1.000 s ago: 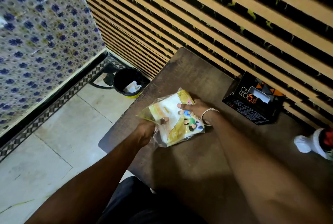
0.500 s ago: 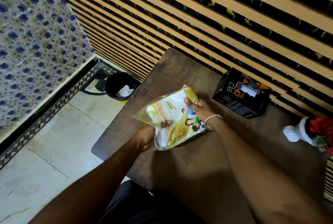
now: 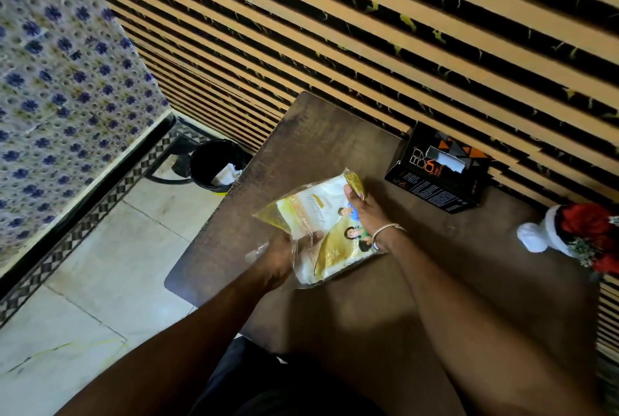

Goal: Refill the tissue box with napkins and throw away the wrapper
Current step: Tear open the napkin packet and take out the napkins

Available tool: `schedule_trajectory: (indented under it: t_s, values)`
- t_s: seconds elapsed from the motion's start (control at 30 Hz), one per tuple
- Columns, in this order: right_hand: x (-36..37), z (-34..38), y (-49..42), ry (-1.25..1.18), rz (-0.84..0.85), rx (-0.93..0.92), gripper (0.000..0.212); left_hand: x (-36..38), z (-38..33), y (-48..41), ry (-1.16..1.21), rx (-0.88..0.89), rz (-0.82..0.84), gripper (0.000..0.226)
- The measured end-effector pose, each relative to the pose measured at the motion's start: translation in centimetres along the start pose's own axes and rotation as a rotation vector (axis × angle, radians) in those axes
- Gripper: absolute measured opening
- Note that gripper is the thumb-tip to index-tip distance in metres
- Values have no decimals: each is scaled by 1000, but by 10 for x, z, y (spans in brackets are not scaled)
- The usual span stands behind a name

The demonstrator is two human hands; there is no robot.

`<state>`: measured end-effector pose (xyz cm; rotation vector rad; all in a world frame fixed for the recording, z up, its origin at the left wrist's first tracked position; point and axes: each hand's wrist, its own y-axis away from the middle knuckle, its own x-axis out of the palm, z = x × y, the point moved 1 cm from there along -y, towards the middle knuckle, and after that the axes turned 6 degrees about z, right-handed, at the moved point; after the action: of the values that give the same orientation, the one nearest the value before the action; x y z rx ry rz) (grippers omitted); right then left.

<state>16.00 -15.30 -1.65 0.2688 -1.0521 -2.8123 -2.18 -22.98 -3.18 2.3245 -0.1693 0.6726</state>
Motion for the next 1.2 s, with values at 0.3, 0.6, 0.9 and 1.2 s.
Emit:
schedule_trajectory:
  t_s: [0.3, 0.6, 0.9, 1.2]
  values:
    - [-29, -22, 5, 136, 274, 77, 67, -24, -17, -2, -163, 55, -72, 39]
    - [-41, -20, 0, 107, 16, 12, 52, -58, -72, 12, -341, 98, -11, 36]
    - [-34, 3, -30, -201, -355, 101, 39, -132, -123, 33, -164, 226, -259, 45]
    - [-8, 53, -60, -194, -304, -9, 52, -124, -122, 38, -139, 242, -212, 43]
